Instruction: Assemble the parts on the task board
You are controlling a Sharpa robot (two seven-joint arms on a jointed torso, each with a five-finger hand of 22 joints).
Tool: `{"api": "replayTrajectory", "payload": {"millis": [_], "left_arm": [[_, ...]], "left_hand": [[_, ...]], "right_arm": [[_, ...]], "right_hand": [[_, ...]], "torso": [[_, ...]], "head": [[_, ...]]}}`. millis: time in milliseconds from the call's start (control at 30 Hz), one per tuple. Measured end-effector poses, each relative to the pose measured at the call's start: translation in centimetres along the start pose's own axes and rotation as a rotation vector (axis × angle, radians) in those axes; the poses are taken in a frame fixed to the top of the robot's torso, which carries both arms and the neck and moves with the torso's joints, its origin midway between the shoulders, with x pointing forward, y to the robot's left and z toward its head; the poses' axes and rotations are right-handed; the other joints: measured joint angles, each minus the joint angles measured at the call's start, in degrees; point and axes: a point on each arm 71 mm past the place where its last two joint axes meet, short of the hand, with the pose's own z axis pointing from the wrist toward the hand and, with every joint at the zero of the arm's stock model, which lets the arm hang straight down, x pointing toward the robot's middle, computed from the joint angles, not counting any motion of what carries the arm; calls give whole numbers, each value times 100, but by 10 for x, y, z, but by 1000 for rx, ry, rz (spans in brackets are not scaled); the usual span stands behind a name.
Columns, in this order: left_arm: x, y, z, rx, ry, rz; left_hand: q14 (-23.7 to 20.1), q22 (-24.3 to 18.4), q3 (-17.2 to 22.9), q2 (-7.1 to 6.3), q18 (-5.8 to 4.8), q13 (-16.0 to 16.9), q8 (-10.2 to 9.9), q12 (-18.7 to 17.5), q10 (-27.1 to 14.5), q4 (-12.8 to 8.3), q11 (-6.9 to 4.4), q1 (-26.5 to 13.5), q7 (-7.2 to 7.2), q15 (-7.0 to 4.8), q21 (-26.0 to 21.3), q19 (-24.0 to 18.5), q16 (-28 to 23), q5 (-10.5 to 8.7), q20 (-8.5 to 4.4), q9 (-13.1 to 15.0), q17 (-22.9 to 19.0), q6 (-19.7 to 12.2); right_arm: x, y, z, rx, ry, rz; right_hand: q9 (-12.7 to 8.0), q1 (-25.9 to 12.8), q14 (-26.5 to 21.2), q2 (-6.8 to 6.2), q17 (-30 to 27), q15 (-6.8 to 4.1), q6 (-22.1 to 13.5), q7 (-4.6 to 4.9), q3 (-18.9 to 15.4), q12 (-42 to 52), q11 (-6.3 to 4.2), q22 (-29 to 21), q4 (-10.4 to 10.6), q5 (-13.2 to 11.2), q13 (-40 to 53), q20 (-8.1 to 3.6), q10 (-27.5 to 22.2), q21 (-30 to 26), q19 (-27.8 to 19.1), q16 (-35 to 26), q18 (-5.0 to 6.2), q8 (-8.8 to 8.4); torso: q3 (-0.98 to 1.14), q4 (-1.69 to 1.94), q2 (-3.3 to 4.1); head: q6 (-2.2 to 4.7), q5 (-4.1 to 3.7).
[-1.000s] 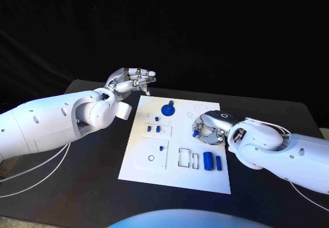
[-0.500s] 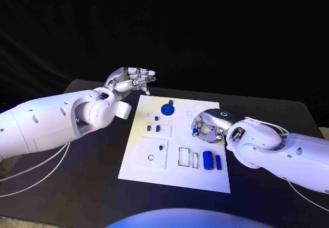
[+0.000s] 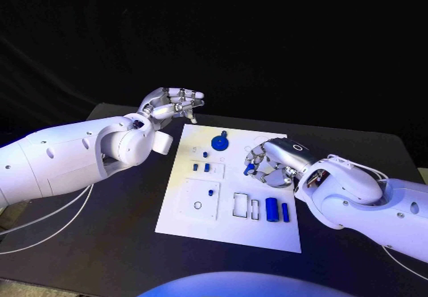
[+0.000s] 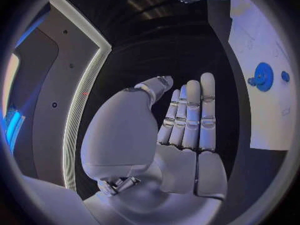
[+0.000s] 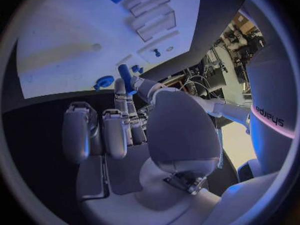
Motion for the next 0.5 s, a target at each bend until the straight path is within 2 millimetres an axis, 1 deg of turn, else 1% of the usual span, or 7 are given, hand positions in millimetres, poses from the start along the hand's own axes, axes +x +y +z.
{"api": "replayTrajectory", "payload": {"millis": [233,300,367,500], "left_arm": [[0,1,2,0,-2,0],[1,1,3,0,0,0],[2,1,4,0,1,-1],[4,2,5,0,3,-3]], "left_hand": [[0,0,0,0,0,5,0,0,0,0,0,0,0,0,0,0,0,0,0,0,0,0],[0,0,0,0,0,5,0,0,0,0,0,0,0,0,0,0,0,0,0,0,0,0],[0,0,0,0,0,5,0,0,0,0,0,0,0,0,0,0,0,0,0,0,0,0],[0,0,0,0,0,5,0,0,0,0,0,0,0,0,0,0,0,0,0,0,1,0]], "right_arm": [[4,29,10,-67,-12,53],[10,39,13,-89,-6,71],[18,49,17,-112,3,91],[31,63,23,-142,19,121]], "right_hand": [[0,39,0,-27,0,0,15,16,16,0,1,-1,-16,31,-1,0,1,0,0,0,0,0],[0,40,0,-27,0,0,15,15,16,0,2,-1,-16,31,-1,0,1,0,0,0,0,0],[0,40,0,-27,-5,0,15,15,33,-1,2,-1,-33,31,-2,0,1,0,0,0,0,0],[0,40,0,-27,-8,0,15,15,39,-1,2,-1,-39,31,-2,0,1,0,0,0,0,0]], "torso": [[1,1,-1],[1,4,-4],[-4,12,-5],[-14,25,-14]], "head": [[-13,58],[-14,73],[-16,88],[-30,117]]}}
